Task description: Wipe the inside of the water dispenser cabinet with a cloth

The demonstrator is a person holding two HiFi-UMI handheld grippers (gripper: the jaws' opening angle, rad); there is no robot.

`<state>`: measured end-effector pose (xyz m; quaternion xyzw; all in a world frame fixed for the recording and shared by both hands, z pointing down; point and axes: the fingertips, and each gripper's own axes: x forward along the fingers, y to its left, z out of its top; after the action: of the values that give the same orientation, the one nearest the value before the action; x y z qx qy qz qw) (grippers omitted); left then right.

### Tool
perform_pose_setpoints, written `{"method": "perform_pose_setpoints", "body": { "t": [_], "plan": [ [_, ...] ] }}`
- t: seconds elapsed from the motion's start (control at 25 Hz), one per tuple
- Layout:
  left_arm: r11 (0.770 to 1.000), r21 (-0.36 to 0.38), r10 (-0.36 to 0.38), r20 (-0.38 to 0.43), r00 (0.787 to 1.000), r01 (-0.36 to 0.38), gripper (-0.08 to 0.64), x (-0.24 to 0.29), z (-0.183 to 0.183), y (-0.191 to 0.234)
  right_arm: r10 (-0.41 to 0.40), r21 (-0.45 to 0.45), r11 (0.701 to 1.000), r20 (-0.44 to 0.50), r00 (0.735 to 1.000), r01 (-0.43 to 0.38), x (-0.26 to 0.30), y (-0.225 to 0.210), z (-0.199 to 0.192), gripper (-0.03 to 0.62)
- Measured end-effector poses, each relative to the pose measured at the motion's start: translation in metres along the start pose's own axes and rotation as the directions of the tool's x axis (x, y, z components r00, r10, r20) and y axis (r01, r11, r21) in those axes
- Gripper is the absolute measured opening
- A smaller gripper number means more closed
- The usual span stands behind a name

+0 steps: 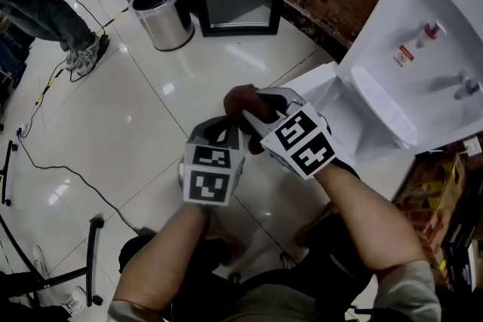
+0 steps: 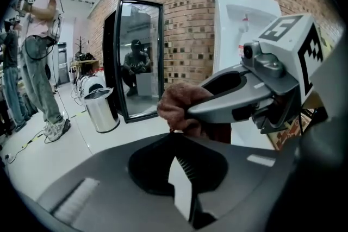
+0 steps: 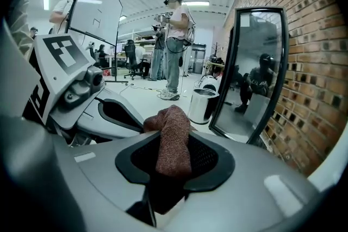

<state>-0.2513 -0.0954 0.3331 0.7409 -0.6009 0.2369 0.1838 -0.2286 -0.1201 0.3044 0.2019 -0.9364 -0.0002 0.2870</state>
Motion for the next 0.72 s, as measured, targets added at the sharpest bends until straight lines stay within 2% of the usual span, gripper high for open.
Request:
{"method": "perform_pose_setpoints", "body": {
  "t": [0.12, 0.24, 0.32, 0.4, 0.48, 0.6, 0.68, 0.72],
  "plan": [
    [1.0, -0.004, 0.012, -0.009, 1.0, -0.012, -0.002, 0.003, -0.002, 0.003, -0.014, 0.011, 1.0, -0.001, 1.0, 0.014, -0.002, -0.011, -0.004, 0.138],
    [1.0, -0.009, 0.018, -0.02, 1.0, -0.018, -0.002, 0.005, -0.004, 0.005, -0.064, 0.04, 0.997, -0.006, 0.998, 0.064, -0.008, -0.033, -0.011, 0.139],
    [1.0, -0.014, 0.02, -0.03, 0.999, -0.021, -0.002, 0.007, -0.006, 0.005, -0.13, 0.068, 0.989, -0.018, 0.991, 0.131, -0.015, -0.055, -0.019, 0.139],
    [1.0, -0.019, 0.024, -0.038, 0.999, -0.025, -0.002, 0.009, -0.008, 0.006, -0.222, 0.112, 0.968, -0.04, 0.974, 0.225, -0.025, -0.081, -0.029, 0.139],
    [0.999, -0.024, 0.028, -0.046, 0.999, -0.029, -0.002, 0.01, -0.009, 0.007, -0.323, 0.172, 0.928, -0.071, 0.944, 0.33, -0.038, -0.111, -0.043, 0.138],
    [0.999, -0.024, 0.033, -0.052, 0.998, -0.034, -0.002, 0.011, -0.011, 0.008, -0.459, 0.266, 0.839, -0.119, 0.88, 0.474, -0.06, -0.149, -0.065, 0.139],
    [0.999, -0.022, 0.035, -0.055, 0.998, -0.036, -0.002, 0.011, -0.011, 0.008, -0.523, 0.303, 0.784, -0.147, 0.84, 0.541, -0.072, -0.163, -0.076, 0.138],
    [0.999, -0.021, 0.036, -0.056, 0.998, -0.037, -0.002, 0.012, -0.012, 0.008, -0.542, 0.309, 0.767, -0.157, 0.825, 0.563, -0.075, -0.166, -0.079, 0.135]
  ]
}}
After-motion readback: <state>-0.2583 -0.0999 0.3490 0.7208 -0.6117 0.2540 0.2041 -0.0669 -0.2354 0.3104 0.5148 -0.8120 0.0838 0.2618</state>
